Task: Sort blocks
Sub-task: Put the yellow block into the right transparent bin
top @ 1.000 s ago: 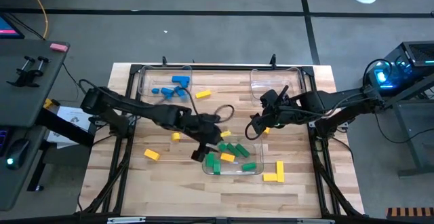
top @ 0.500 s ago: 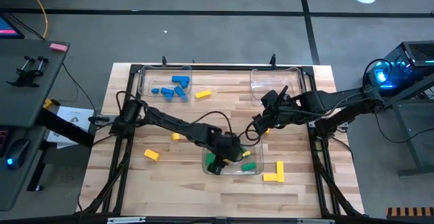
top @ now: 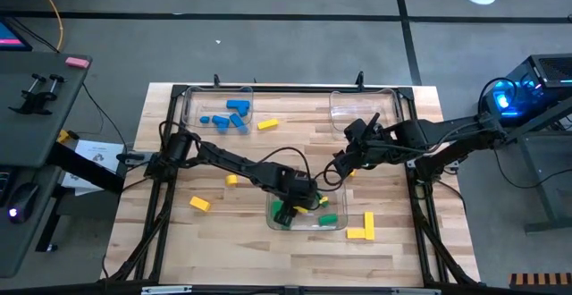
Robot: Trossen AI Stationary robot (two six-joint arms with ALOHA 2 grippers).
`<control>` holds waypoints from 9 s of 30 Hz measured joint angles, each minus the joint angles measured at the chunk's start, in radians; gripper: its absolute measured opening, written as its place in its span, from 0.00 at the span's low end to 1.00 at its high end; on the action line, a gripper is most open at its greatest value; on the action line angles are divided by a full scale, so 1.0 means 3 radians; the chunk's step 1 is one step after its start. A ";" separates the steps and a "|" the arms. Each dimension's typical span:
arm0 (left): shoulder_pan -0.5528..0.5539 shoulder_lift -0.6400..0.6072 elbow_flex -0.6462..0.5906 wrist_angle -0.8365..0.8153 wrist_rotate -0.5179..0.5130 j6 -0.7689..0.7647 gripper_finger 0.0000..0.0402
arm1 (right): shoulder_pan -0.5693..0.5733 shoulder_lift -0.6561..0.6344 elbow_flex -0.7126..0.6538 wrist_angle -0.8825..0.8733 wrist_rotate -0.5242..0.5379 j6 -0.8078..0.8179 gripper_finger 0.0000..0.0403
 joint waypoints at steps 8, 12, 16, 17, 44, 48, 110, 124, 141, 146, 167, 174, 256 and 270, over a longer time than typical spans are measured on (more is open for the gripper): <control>-0.0025 0.0140 0.0016 0.0015 -0.0004 -0.0061 0.53 | 0.0000 0.0000 0.0000 -0.0014 0.0032 -0.0001 0.81; -0.0034 0.0150 0.0008 0.0065 -0.0214 -0.0065 0.52 | 0.0000 0.0000 0.0000 -0.0015 0.0042 -0.0001 0.81; -0.0026 0.0159 0.0004 0.0056 -0.0363 -0.0042 0.45 | 0.0000 0.0000 0.0000 -0.0015 0.0045 -0.0001 0.81; -0.0024 0.0159 0.0004 0.0046 -0.0361 -0.0029 0.42 | 0.0000 0.0000 0.0000 -0.0015 0.0045 -0.0001 0.81; 0.0305 -0.0918 -0.0005 0.0090 -0.0333 0.0337 0.19 | 0.0007 -0.0060 0.0129 -0.0200 0.0344 -0.0003 0.81; 0.0685 -0.1043 0.0001 0.0699 -0.0418 0.0171 0.19 | 0.0039 -0.0177 0.0309 -0.0282 0.0583 0.0109 0.81; 0.2126 0.0304 0.0636 -0.1858 -0.0797 0.0111 0.73 | 0.0132 -0.0324 0.0437 -0.0166 0.1146 0.0451 0.81; 0.2187 0.0425 0.0544 -0.1827 -0.0419 0.0043 0.62 | 0.0132 -0.0323 0.0437 -0.0060 0.1110 0.0445 0.81; 0.2170 -0.0131 0.1150 -0.1481 -0.0153 -0.0368 0.12 | 0.0132 -0.0322 0.0436 -0.0085 0.1078 0.0413 0.81; 0.1967 -0.0349 0.1177 -0.0487 0.0291 -0.0694 0.12 | 0.0133 -0.0322 0.0436 -0.0099 0.1047 0.0413 0.81; 0.1490 0.0327 0.1164 0.1907 -0.0149 -0.0612 0.35 | 0.0133 -0.0322 0.0436 -0.0042 0.0799 0.0440 0.81; 0.1508 0.0150 0.1164 0.1715 -0.0268 -0.0458 0.61 | 0.0134 -0.0322 0.0436 -0.0045 0.0800 0.0436 0.81; 0.1183 -0.1370 -0.0889 0.2031 -0.0116 -0.0858 0.23 | 0.0126 -0.0088 0.0436 0.0423 0.1382 0.0339 0.81; 0.1365 0.0379 0.1065 0.1921 -0.0124 -0.0538 0.32 | 0.0126 -0.0088 0.0436 0.0896 0.1479 0.0149 0.81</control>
